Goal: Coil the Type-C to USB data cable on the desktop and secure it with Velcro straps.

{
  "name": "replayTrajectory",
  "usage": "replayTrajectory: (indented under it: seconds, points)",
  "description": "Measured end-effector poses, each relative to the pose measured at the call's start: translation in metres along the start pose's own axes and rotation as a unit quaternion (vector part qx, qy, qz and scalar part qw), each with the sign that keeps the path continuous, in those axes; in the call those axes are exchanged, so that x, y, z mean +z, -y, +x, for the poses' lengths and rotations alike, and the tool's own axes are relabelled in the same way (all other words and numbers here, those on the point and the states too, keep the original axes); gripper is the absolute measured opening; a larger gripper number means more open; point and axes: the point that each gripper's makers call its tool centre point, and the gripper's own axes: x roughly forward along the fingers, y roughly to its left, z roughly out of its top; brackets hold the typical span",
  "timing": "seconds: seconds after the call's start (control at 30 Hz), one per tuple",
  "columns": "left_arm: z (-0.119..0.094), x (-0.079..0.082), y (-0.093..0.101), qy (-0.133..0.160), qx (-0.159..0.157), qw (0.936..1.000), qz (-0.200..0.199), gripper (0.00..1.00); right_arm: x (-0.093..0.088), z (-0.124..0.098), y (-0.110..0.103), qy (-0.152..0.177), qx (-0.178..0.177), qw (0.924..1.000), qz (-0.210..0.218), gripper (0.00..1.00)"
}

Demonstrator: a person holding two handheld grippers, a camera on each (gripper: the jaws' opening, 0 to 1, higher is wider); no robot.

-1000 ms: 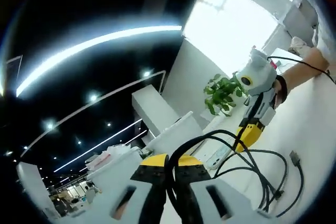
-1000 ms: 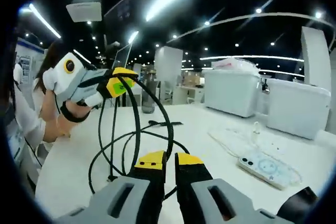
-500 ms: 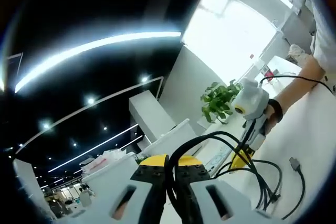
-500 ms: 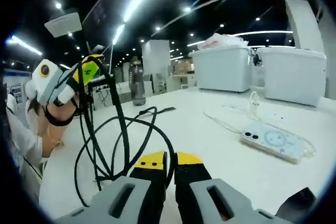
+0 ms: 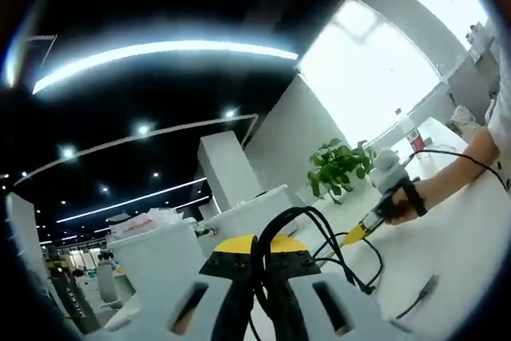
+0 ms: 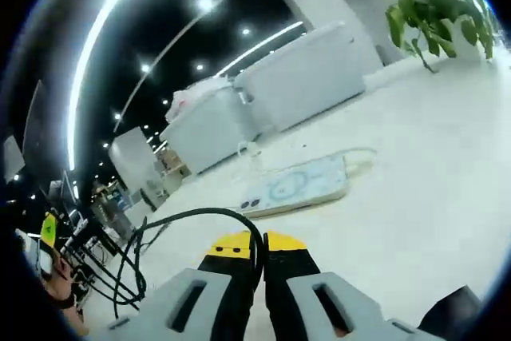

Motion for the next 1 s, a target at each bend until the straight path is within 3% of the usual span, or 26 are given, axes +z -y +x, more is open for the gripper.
replayTrajectory:
  seconds: [0.1,0.13,0.2,0.27,0.3,0.37,0.43,0.47,0.5,0.57,0.6,0.67,0.7,0.8,0.9,1.0]
  points:
    - [0.000,0.002,0.004,0.003,-0.013,0.9999,0.011,0.05,-0.002,0.003,-0.030,-0.008,0.052,0.9948,-0.087,0.08]
    - [0.000,0.004,0.006,0.007,-0.019,0.9996,0.018,0.05,0.002,0.002,-0.043,0.000,0.066,0.9896,-0.128,0.15]
    - [0.000,0.006,0.011,0.011,-0.025,0.9991,0.032,0.05,0.006,-0.004,-0.070,0.018,0.098,0.9765,-0.191,0.28]
    - [0.001,0.007,0.015,0.014,-0.031,0.9986,0.040,0.05,0.013,-0.014,-0.094,0.052,0.128,0.9629,-0.232,0.27]
    - [0.001,0.007,0.016,0.016,-0.035,0.9984,0.042,0.05,0.019,-0.021,-0.106,0.074,0.140,0.9519,-0.262,0.27]
    - [0.001,0.008,0.018,0.018,-0.042,0.9980,0.044,0.05,0.028,-0.028,-0.110,0.096,0.123,0.9369,-0.313,0.30]
    - [0.001,0.010,0.021,0.022,-0.051,0.9975,0.044,0.05,0.034,-0.035,-0.120,0.118,0.124,0.9090,-0.380,0.30]
    - [0.001,0.012,0.024,0.026,-0.059,0.9970,0.042,0.05,0.034,-0.036,-0.121,0.122,0.118,0.8988,-0.404,0.30]
    - [0.000,0.013,0.028,0.030,-0.068,0.9964,0.040,0.05,0.032,-0.037,-0.124,0.121,0.120,0.8894,-0.424,0.30]
    - [0.000,0.015,0.033,0.035,-0.080,0.9954,0.041,0.05,0.022,-0.037,-0.132,0.117,0.131,0.8606,-0.478,0.29]
    - [0.000,0.017,0.037,0.038,-0.086,0.9946,0.044,0.05,0.019,-0.036,-0.132,0.116,0.124,0.8453,-0.507,0.27]
    - [-0.001,0.019,0.042,0.042,-0.098,0.9932,0.047,0.05,0.021,-0.037,-0.136,0.139,0.104,0.8216,-0.543,0.23]
    - [0.000,0.020,0.044,0.042,-0.101,0.9929,0.047,0.05,0.020,-0.037,-0.137,0.143,0.103,0.8153,-0.552,0.23]
    - [0.000,0.019,0.045,0.041,-0.100,0.9927,0.053,0.05,0.024,-0.040,-0.138,0.144,0.093,0.8128,-0.557,0.23]
    - [0.000,0.018,0.043,0.040,-0.102,0.9930,0.045,0.05,0.026,-0.043,-0.142,0.154,0.094,0.7883,-0.588,0.23]
    - [0.001,0.017,0.041,0.037,-0.102,0.9934,0.036,0.05,0.021,-0.046,-0.147,0.155,0.108,0.7734,-0.605,0.22]
